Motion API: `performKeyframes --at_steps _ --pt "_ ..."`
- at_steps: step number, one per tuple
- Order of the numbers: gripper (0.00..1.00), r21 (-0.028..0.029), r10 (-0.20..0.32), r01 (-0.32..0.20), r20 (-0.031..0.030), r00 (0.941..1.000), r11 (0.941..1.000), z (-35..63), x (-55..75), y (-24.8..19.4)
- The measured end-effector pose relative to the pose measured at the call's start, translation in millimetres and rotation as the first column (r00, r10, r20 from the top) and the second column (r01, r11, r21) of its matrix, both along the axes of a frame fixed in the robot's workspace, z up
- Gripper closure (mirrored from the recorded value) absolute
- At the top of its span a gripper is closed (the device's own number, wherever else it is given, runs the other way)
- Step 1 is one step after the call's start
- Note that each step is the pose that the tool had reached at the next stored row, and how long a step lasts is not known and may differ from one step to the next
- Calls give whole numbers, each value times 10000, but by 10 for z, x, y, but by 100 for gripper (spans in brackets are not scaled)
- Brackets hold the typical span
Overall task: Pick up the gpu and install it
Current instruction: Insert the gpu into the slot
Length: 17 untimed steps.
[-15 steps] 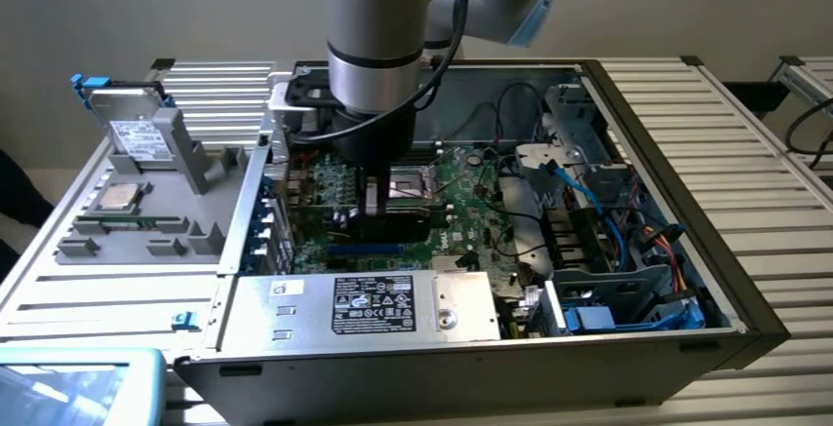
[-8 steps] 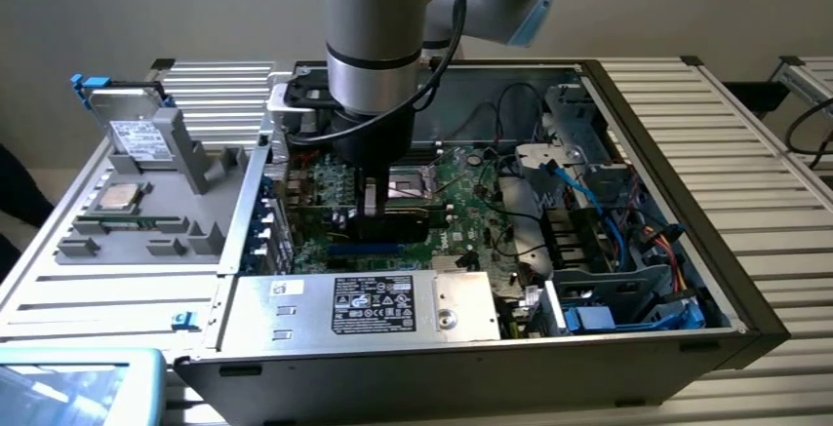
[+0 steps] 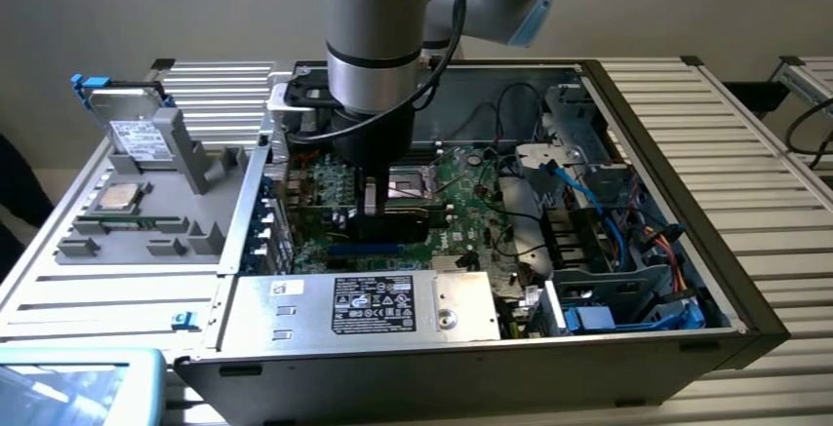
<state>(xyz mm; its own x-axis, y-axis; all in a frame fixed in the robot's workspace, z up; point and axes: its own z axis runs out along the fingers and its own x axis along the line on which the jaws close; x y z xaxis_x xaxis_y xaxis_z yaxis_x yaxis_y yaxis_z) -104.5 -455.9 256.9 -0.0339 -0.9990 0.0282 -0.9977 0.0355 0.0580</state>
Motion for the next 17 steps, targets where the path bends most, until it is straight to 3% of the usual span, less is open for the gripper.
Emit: performKeyframes --at_steps 17 --pt "72 4 223 -223 -18 9997 9998 -21 -6 0"
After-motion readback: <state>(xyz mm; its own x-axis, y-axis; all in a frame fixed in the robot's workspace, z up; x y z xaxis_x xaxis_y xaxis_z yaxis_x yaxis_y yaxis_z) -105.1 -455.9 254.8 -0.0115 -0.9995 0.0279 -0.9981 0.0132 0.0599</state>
